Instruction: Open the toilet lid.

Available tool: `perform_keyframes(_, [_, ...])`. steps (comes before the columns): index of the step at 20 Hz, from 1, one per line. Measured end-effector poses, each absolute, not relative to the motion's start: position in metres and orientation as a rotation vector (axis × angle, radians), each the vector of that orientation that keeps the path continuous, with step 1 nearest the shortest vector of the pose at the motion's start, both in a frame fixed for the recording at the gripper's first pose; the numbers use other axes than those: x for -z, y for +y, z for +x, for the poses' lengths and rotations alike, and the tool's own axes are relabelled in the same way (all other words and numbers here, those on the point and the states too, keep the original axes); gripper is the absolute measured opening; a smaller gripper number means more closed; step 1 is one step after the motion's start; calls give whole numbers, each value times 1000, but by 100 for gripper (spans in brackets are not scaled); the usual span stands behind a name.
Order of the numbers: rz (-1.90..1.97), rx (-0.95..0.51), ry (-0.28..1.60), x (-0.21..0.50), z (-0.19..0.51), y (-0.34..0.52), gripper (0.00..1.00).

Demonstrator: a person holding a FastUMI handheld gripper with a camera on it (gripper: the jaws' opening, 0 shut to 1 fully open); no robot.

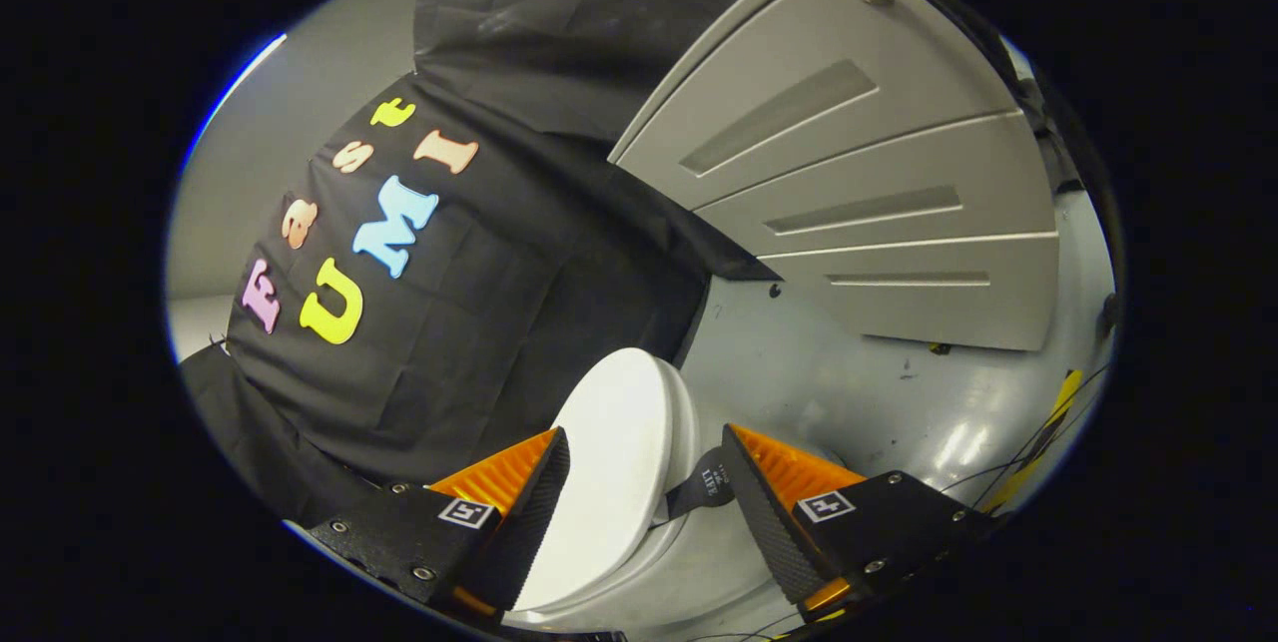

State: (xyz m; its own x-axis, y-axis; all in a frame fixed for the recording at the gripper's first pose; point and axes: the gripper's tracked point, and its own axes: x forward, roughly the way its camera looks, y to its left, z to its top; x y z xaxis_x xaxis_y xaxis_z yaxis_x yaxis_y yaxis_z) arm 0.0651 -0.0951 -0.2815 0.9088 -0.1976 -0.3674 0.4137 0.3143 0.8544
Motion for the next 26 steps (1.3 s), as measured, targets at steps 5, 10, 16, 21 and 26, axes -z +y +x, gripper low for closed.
perform_keyframes(5, [1312,482,222,311,52,-103,91])
perform_keyframes(10, [1387,463,257,329,59,-88,83])
perform_keyframes(16, [1379,410,339,335,75,-75,55])
perform_keyframes(21, [1448,414,329,332,74,-77,17])
perform_keyframes(26, [1500,426,324,329,71,-78,5])
